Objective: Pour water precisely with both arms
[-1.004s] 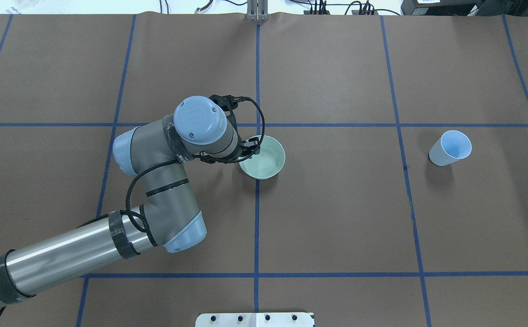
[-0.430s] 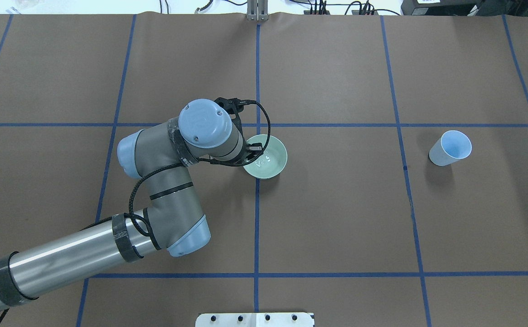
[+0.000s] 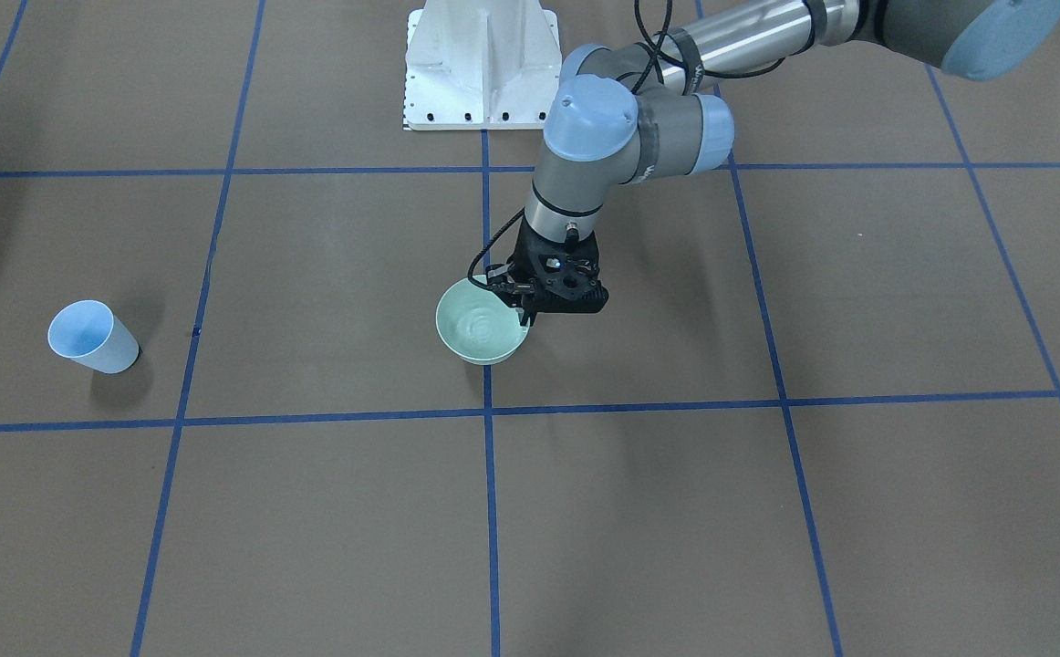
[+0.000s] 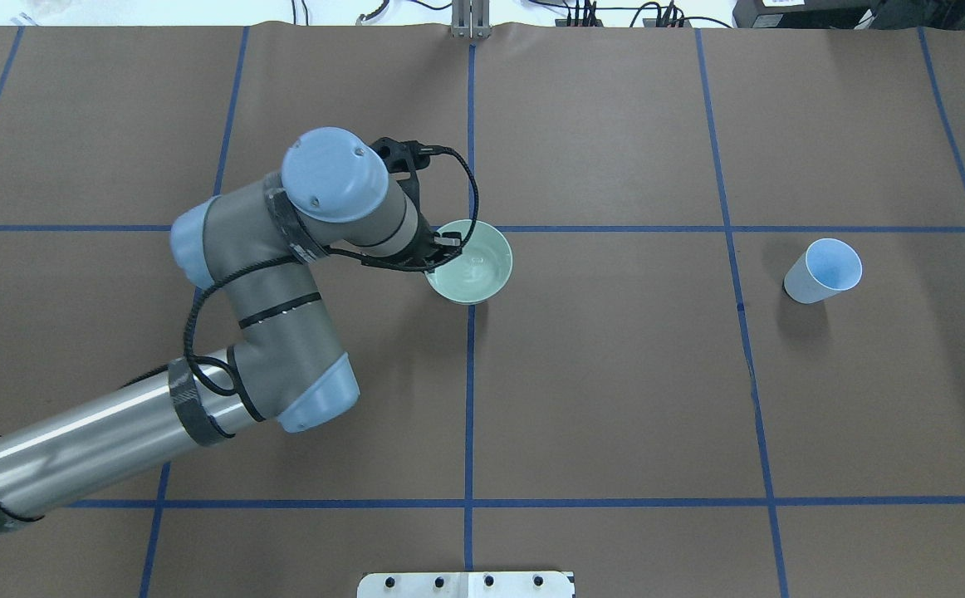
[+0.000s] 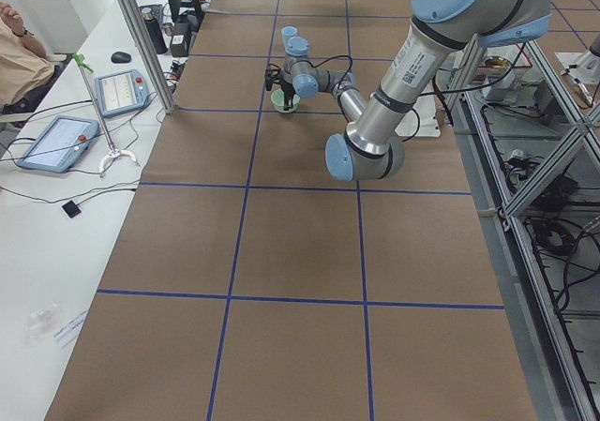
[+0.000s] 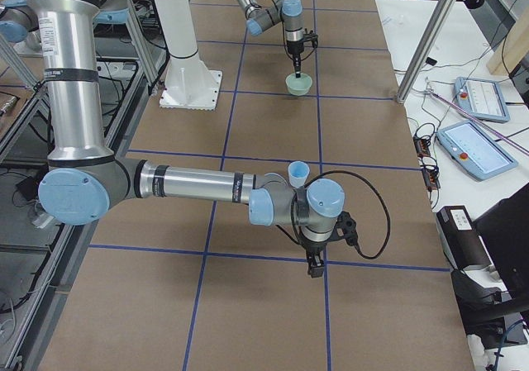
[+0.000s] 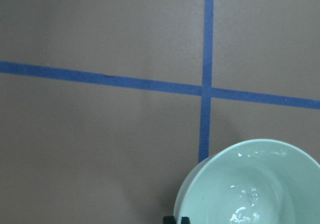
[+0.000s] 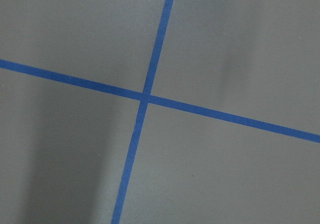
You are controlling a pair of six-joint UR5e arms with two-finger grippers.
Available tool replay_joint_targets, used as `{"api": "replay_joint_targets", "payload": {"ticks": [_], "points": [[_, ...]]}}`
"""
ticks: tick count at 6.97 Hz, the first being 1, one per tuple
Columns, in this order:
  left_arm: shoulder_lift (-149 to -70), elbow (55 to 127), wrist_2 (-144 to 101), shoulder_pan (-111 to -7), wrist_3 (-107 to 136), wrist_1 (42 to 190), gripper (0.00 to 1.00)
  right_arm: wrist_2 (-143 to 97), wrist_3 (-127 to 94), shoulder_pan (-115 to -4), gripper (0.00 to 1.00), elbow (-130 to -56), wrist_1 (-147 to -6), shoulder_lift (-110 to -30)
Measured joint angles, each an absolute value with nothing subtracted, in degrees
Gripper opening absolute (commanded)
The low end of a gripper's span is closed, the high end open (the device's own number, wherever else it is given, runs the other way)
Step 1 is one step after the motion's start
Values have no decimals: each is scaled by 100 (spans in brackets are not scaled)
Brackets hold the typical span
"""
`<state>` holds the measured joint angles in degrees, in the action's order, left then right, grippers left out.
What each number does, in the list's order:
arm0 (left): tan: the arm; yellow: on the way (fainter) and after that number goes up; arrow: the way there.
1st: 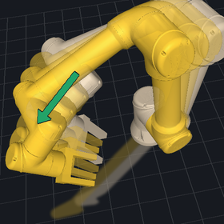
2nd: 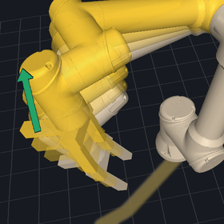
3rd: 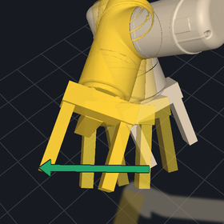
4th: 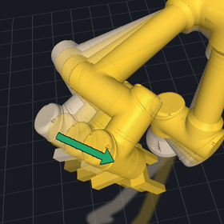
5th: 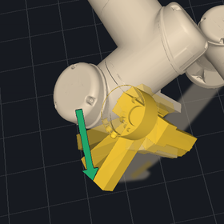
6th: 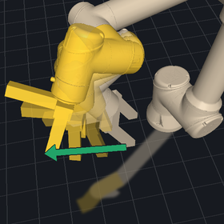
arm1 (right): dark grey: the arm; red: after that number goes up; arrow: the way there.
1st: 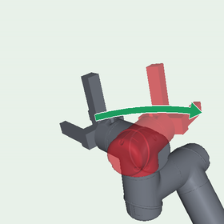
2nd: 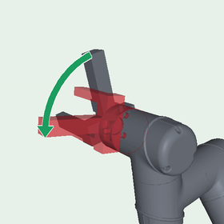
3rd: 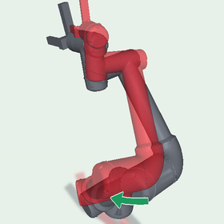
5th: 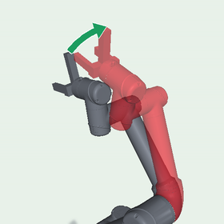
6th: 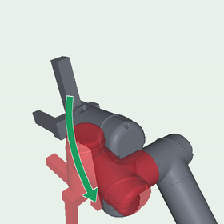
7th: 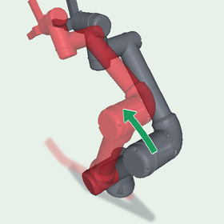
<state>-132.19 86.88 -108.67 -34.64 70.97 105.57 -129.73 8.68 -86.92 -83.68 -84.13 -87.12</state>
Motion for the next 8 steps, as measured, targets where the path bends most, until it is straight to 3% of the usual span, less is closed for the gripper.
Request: {"api": "replay_joint_targets", "payload": {"ticks": [4, 8], "points": [[-11250, 9678, -12095, -4786, 4819, 10621, 0, -12973, 861, -8690, 100, -8221, -8320, -8691], [-9954, 9458, -12951, -6082, 2231, 10802, 0, -12976, 861, -8684, 100, -8210, -8289, -8673]]}}
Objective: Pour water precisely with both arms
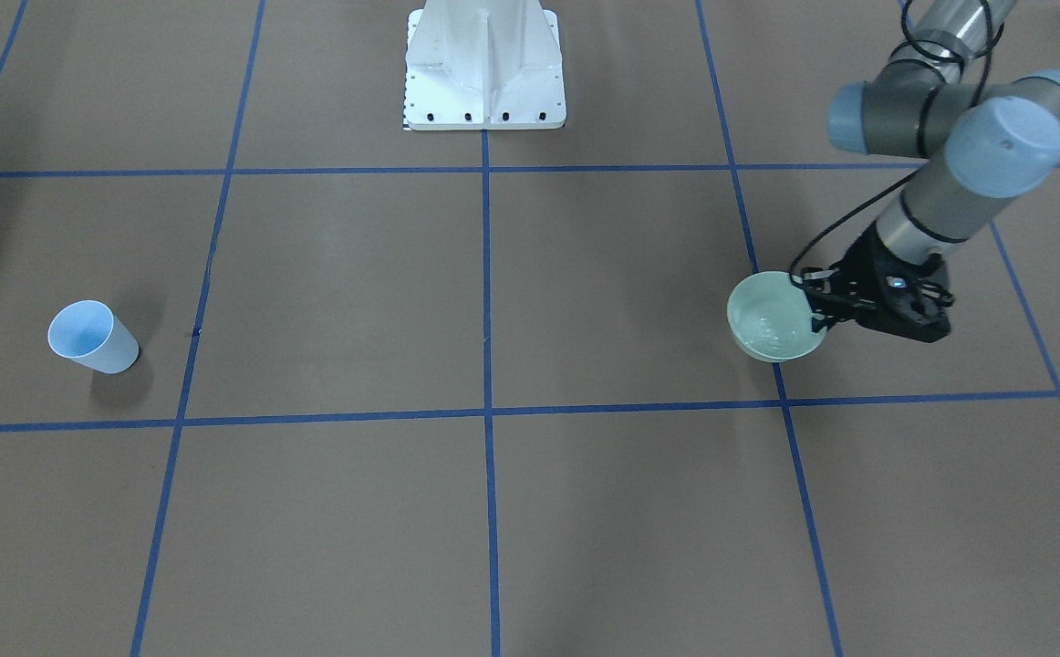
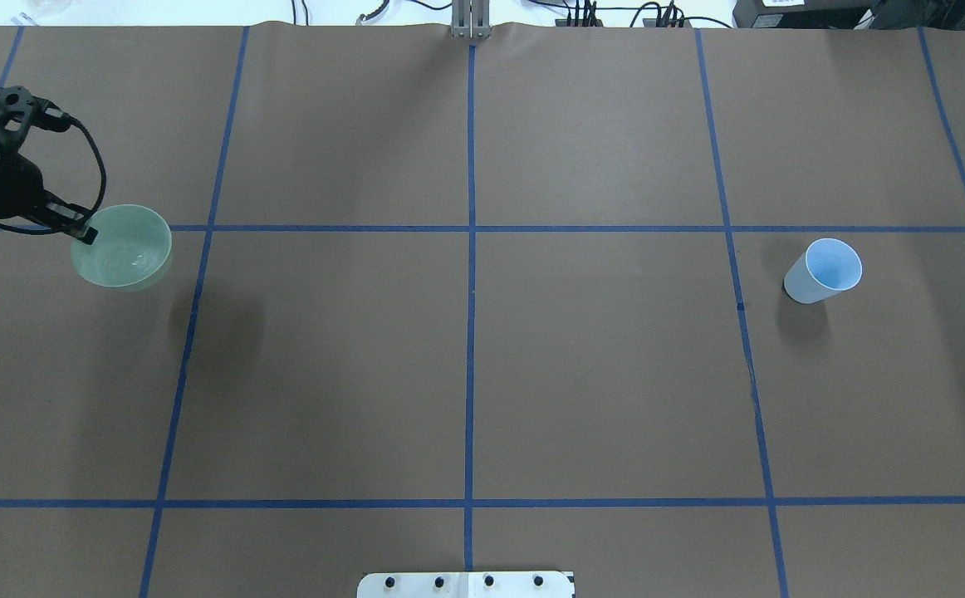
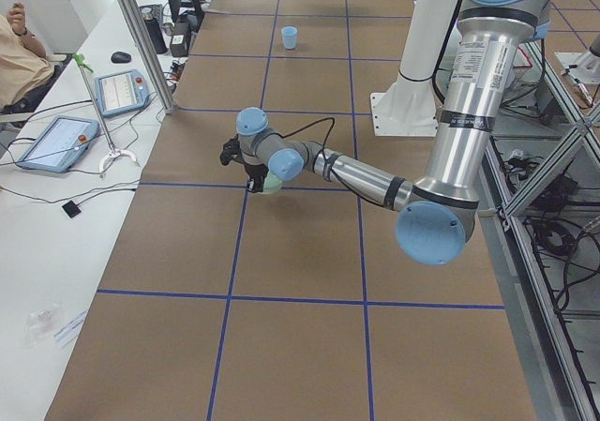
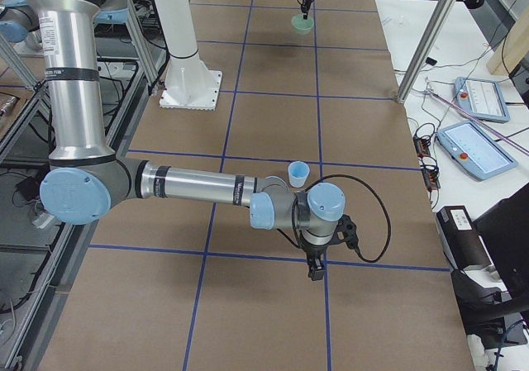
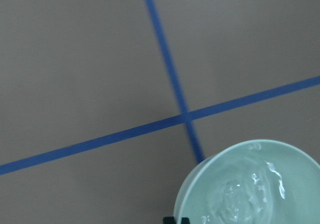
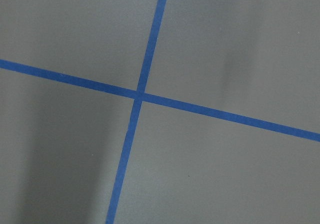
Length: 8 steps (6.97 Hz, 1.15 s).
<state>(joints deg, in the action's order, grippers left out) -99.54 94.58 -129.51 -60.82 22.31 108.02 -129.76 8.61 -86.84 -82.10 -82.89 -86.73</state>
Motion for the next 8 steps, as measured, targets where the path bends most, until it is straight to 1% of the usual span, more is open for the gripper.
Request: {"api": "replay_joint_targets", "payload": {"ticks": [3, 4, 5, 6, 8], "points": [[-9807, 8936, -13033, -6239, 1534, 11168, 0, -12973, 861, -8684, 100, -8206, -8282, -8659], [-9791, 8726, -13034, -6239, 1509, 11414, 4, -12973, 861, -8684, 100, -8205, -8281, -8658], [-9786, 8541, -13034, -6240, 1504, 11633, 64, -12973, 861, -8684, 100, -8206, -8280, -8657], [-9784, 8431, -13034, -6240, 1505, 11768, 100, -12973, 861, -8684, 100, -8208, -8279, -8657], [-9784, 8405, -13034, -6285, 1512, 11845, 100, -12973, 861, -8684, 100, -8209, -8279, -8657]]}}
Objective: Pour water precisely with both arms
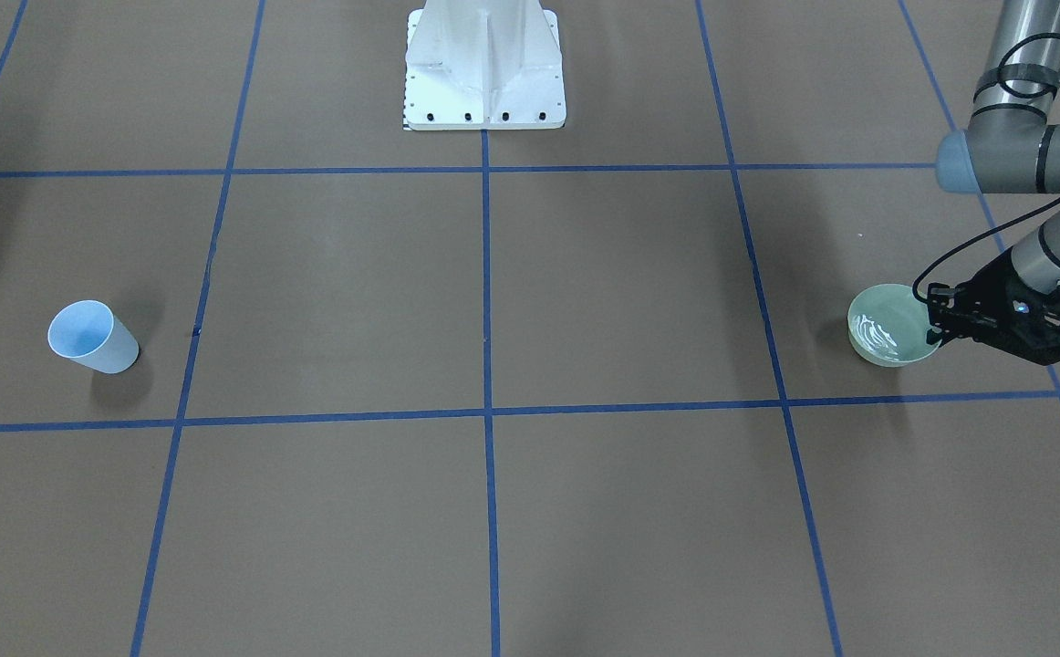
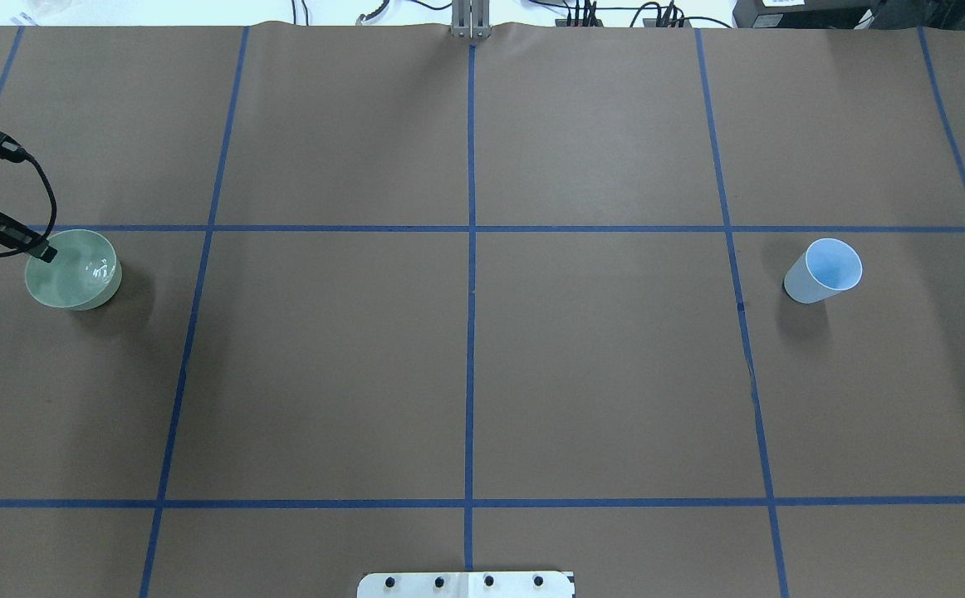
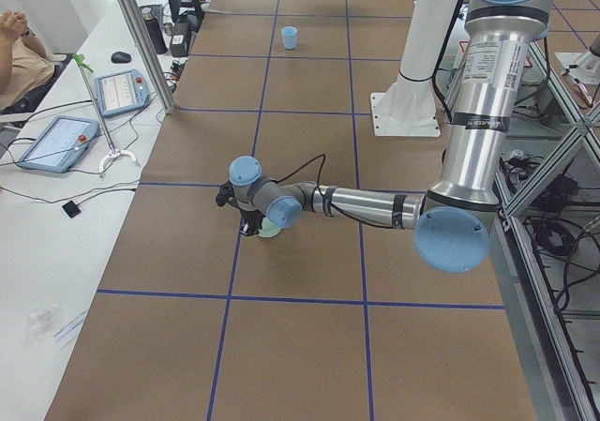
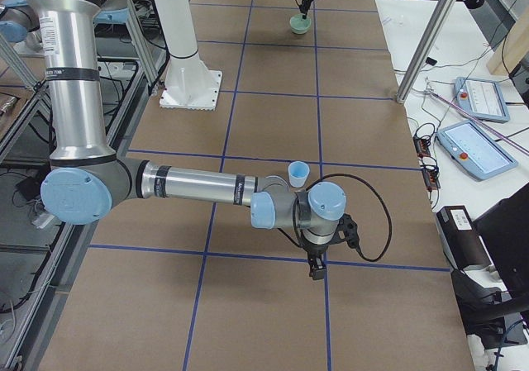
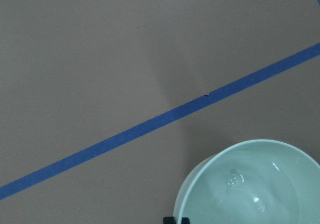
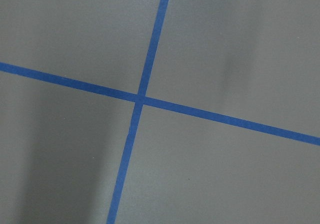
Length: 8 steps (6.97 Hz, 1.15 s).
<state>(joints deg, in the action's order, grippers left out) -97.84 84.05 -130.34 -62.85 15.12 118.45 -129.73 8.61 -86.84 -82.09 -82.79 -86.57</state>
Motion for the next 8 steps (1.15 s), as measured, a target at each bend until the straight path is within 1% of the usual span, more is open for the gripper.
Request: {"api": "replay_joint_targets", "payload": {"ticks": [2, 4, 6, 8], "points": [[-9834, 8424, -13043, -6658, 1535, 11808, 100, -12974, 861, -8684, 100, -8207, -8268, -8659], [-9891, 8536, -13114, -7426, 1532, 11536, 100, -12980, 861, -8684, 100, -8199, -8262, -8674], [-9899, 8889, -13347, -8277, 1473, 10536, 100, -12981, 861, -8684, 100, -8193, -8262, -8690], [-9887, 9050, -13504, -8789, 806, 9732, 100, -12982, 863, -8686, 100, -8179, -8262, -8697]]}}
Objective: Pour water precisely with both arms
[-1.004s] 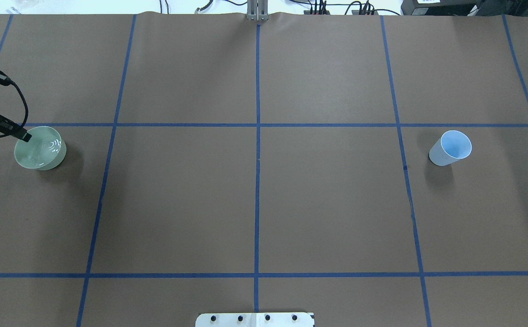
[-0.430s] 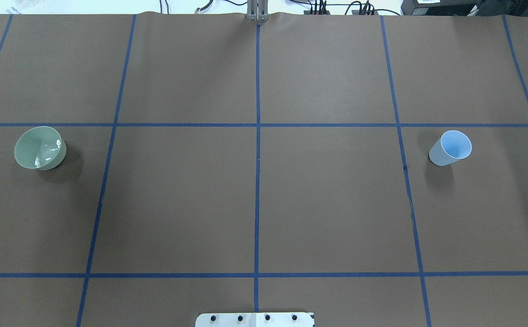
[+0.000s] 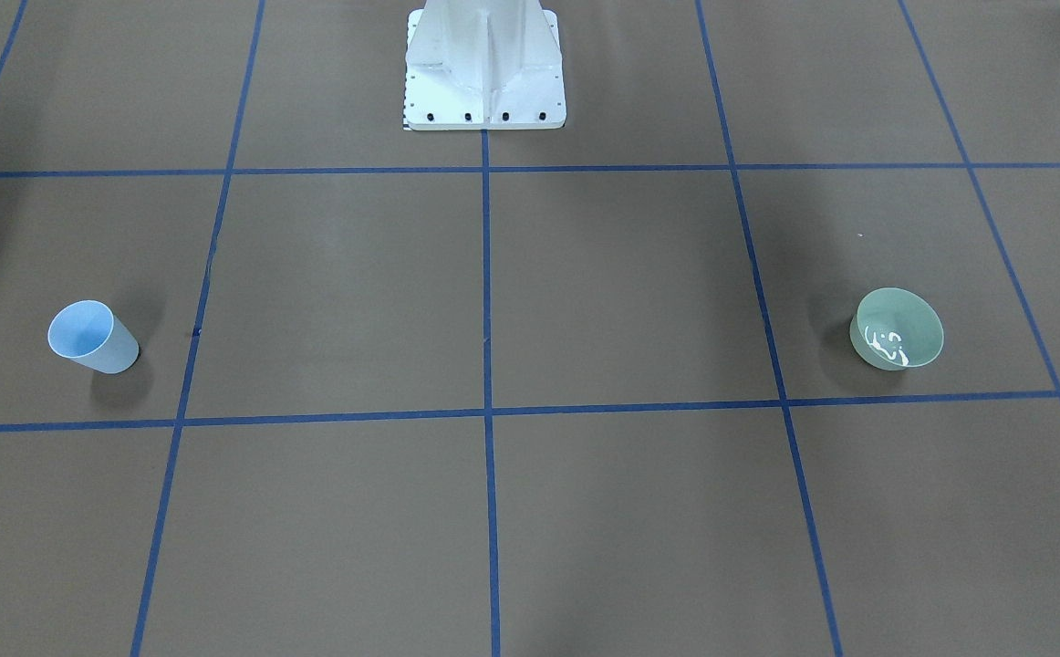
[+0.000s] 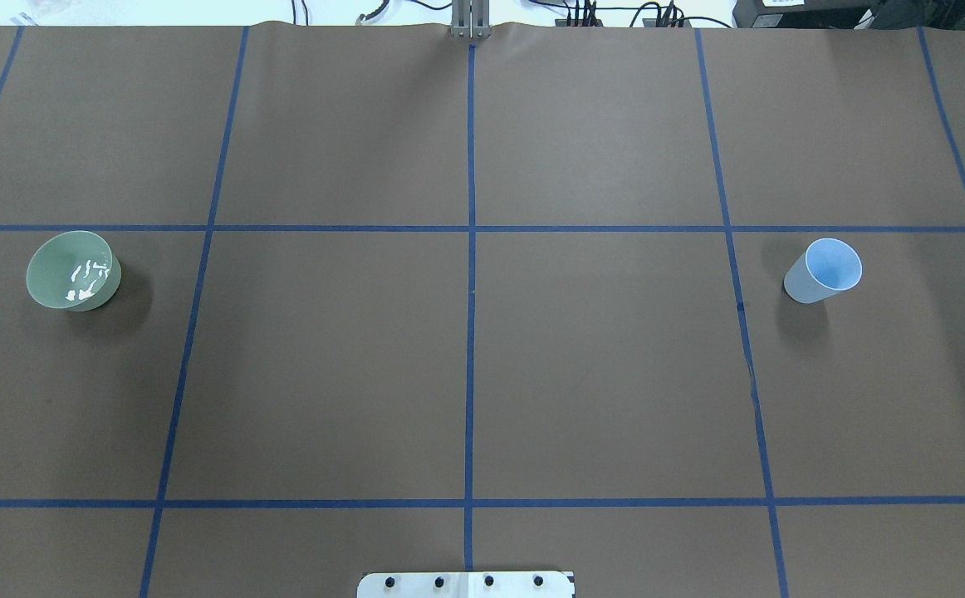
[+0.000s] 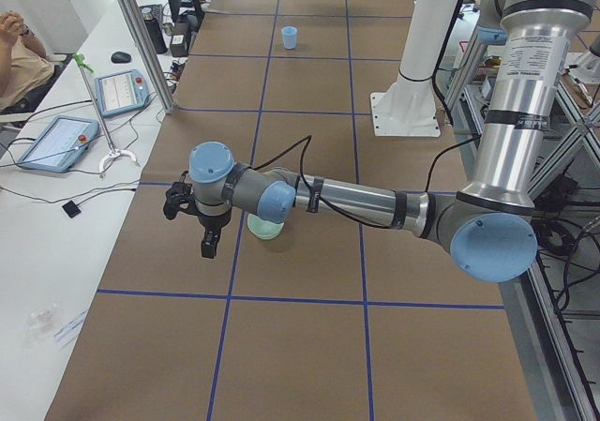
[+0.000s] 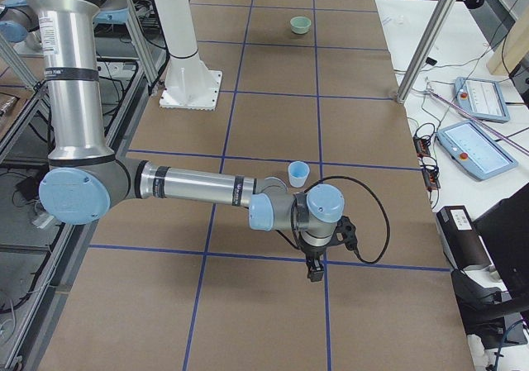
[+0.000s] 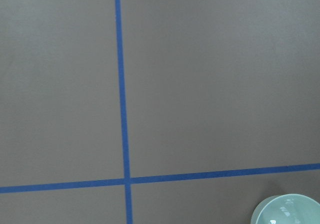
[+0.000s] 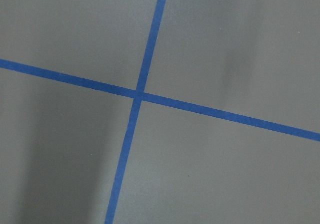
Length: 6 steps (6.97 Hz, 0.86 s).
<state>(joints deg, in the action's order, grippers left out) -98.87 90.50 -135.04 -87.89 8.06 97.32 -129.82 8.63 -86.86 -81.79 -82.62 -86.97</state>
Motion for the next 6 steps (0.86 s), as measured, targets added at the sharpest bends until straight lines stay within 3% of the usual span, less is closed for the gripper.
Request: {"api": "replay_joint_targets", "payload": {"ticks": [6], "points": [[-9343, 9061, -12994, -9082, -790, 9012, 100, -12981, 864, -8684, 100, -8164, -8262, -8693]]}}
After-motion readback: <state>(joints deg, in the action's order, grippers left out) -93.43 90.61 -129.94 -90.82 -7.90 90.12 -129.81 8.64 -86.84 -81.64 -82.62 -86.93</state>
